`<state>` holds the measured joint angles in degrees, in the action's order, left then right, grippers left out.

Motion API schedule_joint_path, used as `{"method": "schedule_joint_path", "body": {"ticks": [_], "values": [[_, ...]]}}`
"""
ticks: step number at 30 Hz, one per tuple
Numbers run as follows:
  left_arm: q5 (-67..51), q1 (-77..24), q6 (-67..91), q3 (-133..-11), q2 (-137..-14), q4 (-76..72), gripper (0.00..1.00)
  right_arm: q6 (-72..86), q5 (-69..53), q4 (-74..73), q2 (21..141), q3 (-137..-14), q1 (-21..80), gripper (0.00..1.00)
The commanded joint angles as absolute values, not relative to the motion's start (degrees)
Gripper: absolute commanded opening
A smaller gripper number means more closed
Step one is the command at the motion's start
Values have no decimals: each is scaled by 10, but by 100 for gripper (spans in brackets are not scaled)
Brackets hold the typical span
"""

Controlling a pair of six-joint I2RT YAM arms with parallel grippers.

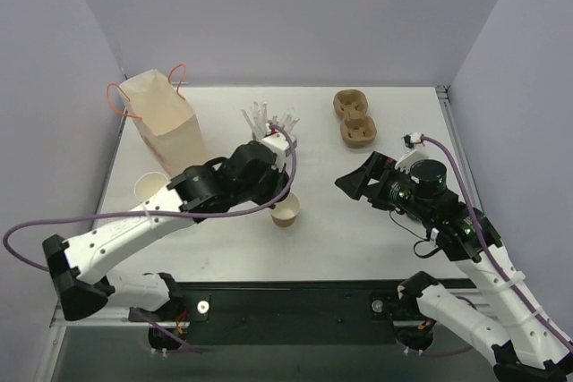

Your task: Pack the takeout coffee

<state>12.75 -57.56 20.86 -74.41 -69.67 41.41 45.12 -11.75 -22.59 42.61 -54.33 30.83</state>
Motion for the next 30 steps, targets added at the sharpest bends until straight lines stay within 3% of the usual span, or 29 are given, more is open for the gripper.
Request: {"method": "schedule_joint_path", "body": {"ticks": [1,10,23,30], "values": [[86,-556,226,-810,-783,514,0,414,-78,-263,404,-550,308,85],[48,-548,222,-887,-910,560,0,395,-62,-282,386,-546,308,86],[25,-548,221,-905,-969,568,0,385,-61,-284,388,-546,308,86],[25,-542,226,-911,-992,554,7,382,-57,-288,380,-547,308,86]]}}
